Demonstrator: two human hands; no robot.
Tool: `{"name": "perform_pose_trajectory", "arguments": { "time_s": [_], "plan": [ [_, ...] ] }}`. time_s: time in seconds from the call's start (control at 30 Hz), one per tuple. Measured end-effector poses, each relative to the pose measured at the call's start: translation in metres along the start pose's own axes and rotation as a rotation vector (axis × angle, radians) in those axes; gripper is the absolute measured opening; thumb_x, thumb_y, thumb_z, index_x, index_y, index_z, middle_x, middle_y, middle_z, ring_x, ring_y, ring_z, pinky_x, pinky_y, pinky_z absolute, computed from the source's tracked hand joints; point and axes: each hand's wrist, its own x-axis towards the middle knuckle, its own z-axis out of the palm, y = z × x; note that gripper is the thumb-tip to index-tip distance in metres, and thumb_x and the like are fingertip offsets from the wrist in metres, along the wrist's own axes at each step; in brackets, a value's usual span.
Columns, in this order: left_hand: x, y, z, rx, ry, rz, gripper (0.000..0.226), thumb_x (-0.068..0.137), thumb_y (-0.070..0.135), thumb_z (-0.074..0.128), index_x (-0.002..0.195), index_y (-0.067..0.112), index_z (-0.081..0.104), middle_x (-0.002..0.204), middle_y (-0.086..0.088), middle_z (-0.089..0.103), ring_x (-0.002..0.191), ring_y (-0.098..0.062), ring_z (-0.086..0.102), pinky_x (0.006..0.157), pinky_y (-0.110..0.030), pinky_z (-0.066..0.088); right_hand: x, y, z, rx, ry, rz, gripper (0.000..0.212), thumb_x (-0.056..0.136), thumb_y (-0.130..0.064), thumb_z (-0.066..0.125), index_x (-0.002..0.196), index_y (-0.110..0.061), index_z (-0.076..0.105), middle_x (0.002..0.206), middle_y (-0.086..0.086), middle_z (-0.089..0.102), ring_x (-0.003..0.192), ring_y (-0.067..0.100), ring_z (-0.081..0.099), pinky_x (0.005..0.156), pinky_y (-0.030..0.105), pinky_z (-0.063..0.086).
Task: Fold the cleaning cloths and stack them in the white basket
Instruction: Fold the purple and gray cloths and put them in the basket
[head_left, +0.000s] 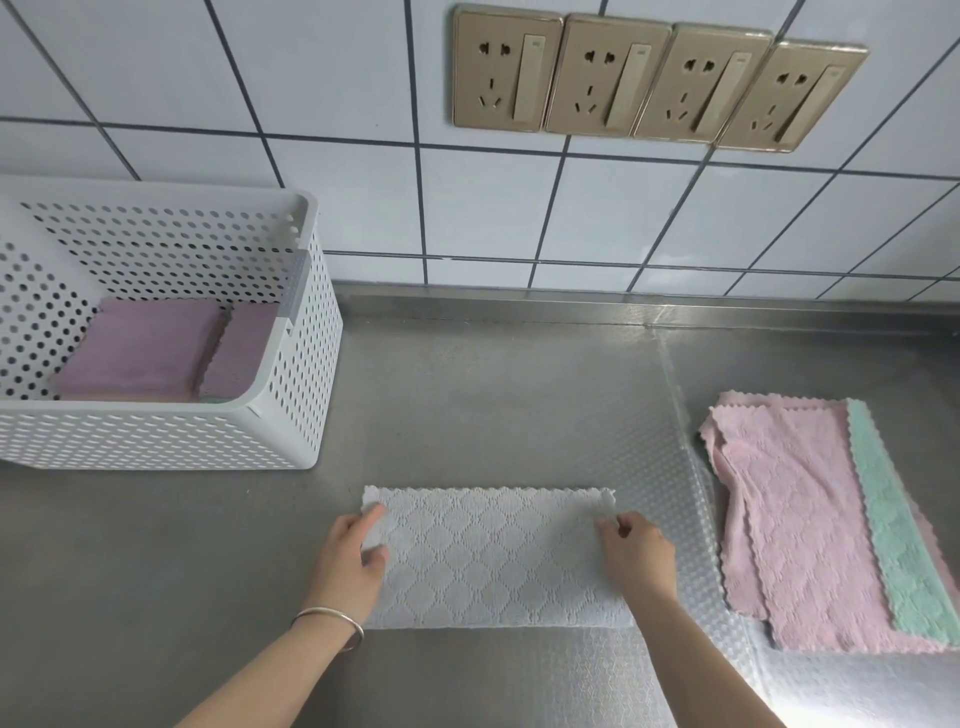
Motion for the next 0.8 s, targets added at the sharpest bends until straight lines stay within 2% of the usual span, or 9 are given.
{"name": "perform_pose_trajectory", "arguments": {
  "time_s": [0.17, 0.27, 0.37, 0.43, 0.53, 0.63, 0.7, 0.8],
  "plan": [
    [0.001, 0.002, 0.001, 0.095, -0.038, 0.009, 0.051, 0.092, 0.009, 0.048, 0.140, 0.021, 0.038, 0.129, 0.000, 0.039, 0.087, -0.012, 0.047, 0.076, -0.018, 0.030, 0.001, -0.003, 0.003, -0.045, 0.000, 0.033, 0.021, 0.093, -0.034, 0.048, 0.090, -0.013, 0.053, 0.083, 0.005, 0.059, 0.080, 0.025, 0.055, 0.066, 0.030, 0.043],
    [0.001, 0.004, -0.002, 0.149, -0.073, 0.006, 0.056, 0.092, 0.017, 0.050, 0.144, 0.023, 0.031, 0.130, 0.005, 0.036, 0.084, -0.011, 0.047, 0.074, -0.020, 0.032, -0.006, -0.007, 0.000, -0.041, -0.010, 0.069, 0.020, 0.092, -0.037, 0.048, 0.097, -0.017, 0.043, 0.086, 0.003, 0.053, 0.082, 0.024, 0.052, 0.068, 0.030, 0.040],
    [-0.005, 0.005, -0.001, 0.188, -0.076, 0.020, 0.062, 0.089, 0.023, 0.056, 0.144, 0.024, 0.027, 0.130, 0.006, 0.033, 0.080, -0.012, 0.045, 0.072, -0.020, 0.032, -0.021, -0.005, -0.002, -0.082, 0.031, 0.085, 0.024, 0.090, -0.036, 0.044, 0.102, -0.016, 0.040, 0.080, 0.000, 0.054, 0.078, 0.023, 0.055, 0.065, 0.030, 0.040],
    [-0.012, 0.007, 0.003, 0.159, -0.037, 0.028, 0.063, 0.086, 0.021, 0.059, 0.143, 0.022, 0.031, 0.133, 0.002, 0.033, 0.096, -0.014, 0.046, 0.079, -0.020, 0.033, -0.032, 0.001, 0.000, -0.135, 0.045, 0.080, 0.019, 0.089, -0.030, 0.041, 0.101, -0.016, 0.037, 0.075, -0.003, 0.052, 0.073, 0.020, 0.054, 0.062, 0.029, 0.038],
    [-0.019, 0.010, 0.010, 0.147, 0.016, 0.041, 0.065, 0.084, 0.020, 0.062, 0.142, 0.017, 0.034, 0.138, -0.003, 0.032, 0.119, -0.017, 0.043, 0.091, -0.023, 0.034, -0.045, 0.014, 0.004, -0.135, 0.046, 0.076, 0.015, 0.086, -0.023, 0.041, 0.098, -0.016, 0.037, 0.079, 0.000, 0.056, 0.075, 0.021, 0.054, 0.064, 0.031, 0.040],
    [-0.018, 0.009, 0.011, 0.165, 0.018, 0.047, 0.069, 0.083, 0.023, 0.064, 0.143, 0.016, 0.031, 0.140, -0.003, 0.029, 0.123, -0.017, 0.041, 0.094, -0.024, 0.036, -0.050, 0.026, 0.009, -0.188, 0.046, 0.057, 0.009, 0.086, -0.018, 0.040, 0.094, -0.017, 0.036, 0.084, 0.002, 0.059, 0.078, 0.023, 0.055, 0.073, 0.034, 0.045],
    [-0.015, 0.005, 0.011, 0.188, 0.008, 0.059, 0.070, 0.082, 0.025, 0.065, 0.143, 0.015, 0.031, 0.141, -0.004, 0.028, 0.124, -0.018, 0.040, 0.093, -0.024, 0.036, -0.052, 0.032, 0.008, -0.221, 0.043, 0.045, 0.005, 0.089, -0.019, 0.038, 0.093, -0.017, 0.036, 0.086, 0.002, 0.059, 0.081, 0.022, 0.056, 0.074, 0.034, 0.046],
    [-0.013, 0.003, 0.014, 0.216, 0.004, 0.048, 0.069, 0.079, 0.023, 0.068, 0.140, 0.014, 0.035, 0.141, -0.006, 0.026, 0.126, -0.020, 0.039, 0.094, -0.026, 0.038, -0.053, 0.034, 0.004, -0.304, 0.042, 0.008, 0.011, 0.093, -0.026, 0.039, 0.100, -0.017, 0.040, 0.097, 0.001, 0.059, 0.091, 0.020, 0.056, 0.076, 0.032, 0.046]
  ]
}}
